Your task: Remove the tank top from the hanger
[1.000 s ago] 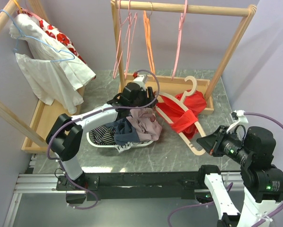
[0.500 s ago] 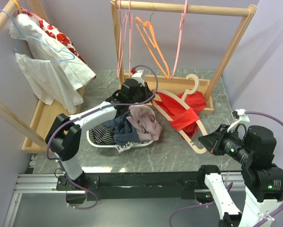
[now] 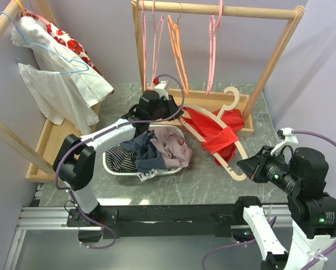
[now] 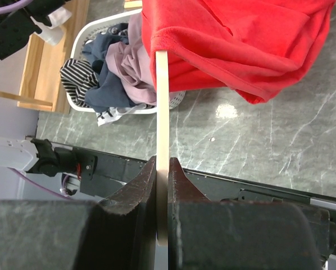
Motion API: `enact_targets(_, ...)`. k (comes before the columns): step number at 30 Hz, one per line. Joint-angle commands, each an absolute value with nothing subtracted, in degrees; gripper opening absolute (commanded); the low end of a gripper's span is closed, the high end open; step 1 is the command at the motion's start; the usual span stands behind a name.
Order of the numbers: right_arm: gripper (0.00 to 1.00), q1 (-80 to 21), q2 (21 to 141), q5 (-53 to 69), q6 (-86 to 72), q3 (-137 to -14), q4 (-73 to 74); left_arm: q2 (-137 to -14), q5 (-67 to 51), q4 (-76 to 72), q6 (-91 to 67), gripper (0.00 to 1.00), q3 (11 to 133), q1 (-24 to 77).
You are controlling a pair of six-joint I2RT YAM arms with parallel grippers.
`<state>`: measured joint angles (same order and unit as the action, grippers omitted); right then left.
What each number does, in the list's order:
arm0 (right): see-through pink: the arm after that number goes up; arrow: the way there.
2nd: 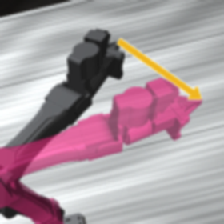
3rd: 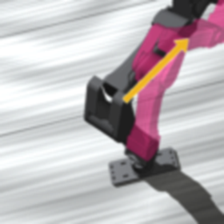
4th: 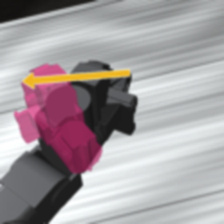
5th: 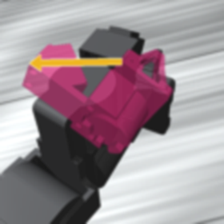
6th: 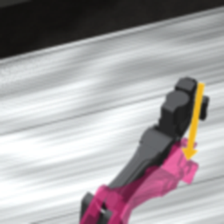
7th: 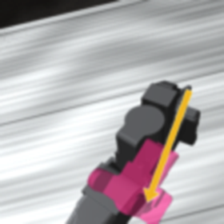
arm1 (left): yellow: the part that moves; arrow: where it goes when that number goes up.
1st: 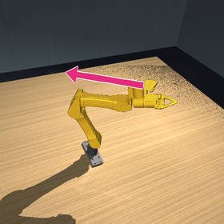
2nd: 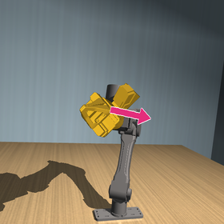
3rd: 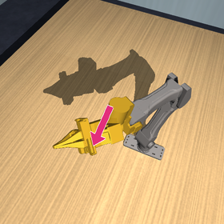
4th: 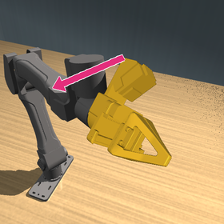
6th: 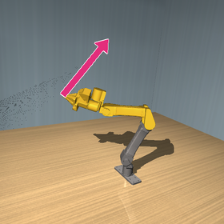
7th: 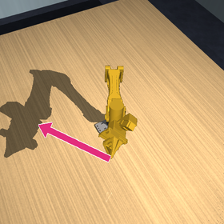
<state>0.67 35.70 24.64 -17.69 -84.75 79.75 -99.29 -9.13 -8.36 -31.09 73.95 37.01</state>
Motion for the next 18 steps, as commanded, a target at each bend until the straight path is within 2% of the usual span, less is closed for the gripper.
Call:
enact_targets(1,0.0,0.26,34.98,20.57,-17.23,-86.57,82.18,-98.79,-6.93,-9.14,-27.86,0.13,73.48,34.1)
enact_targets(5,0.0,0.26,35.16,20.04,-17.23,-86.57,81.83,-96.86,-6.86,-9.93,-28.12,0.49,72.25,34.1)
enact_targets(8,0.0,0.26,35.33,19.78,-17.14,-86.92,81.65,-96.77,-6.59,-9.14,-28.3,0.58,72.86,34.1)
enact_targets(10,0.0,-1.13,35.25,19.6,-17.23,-87.01,81.48,-96.86,-7.03,-9.14,-27.95,0.51,73.21,34.1)
enact_targets(12,0.0,-1.14,35.42,19.6,-17.14,-87.1,81.56,-97.12,-6.77,-9.4,-27.86,0.31,73.13,34.1)
enact_targets(13,0.0,-1.14,35.42,19.6,-17.14,-87.1,81.56,-97.38,-6.85,-9.32,-27.86,0.26,73.47,34.1)
enact_targets(16,0.0,-1.32,35.24,18.73,-17.14,-87.01,81.82,-99.05,-7.56,-8.09,-27.95,0.22,74.79,34.1)
enact_targets(18,0.0,-1.32,35.16,17.41,-17.31,-88.33,81.91,-99.23,-7.56,-7.56,-28.3,0.27,74.97,34.1)
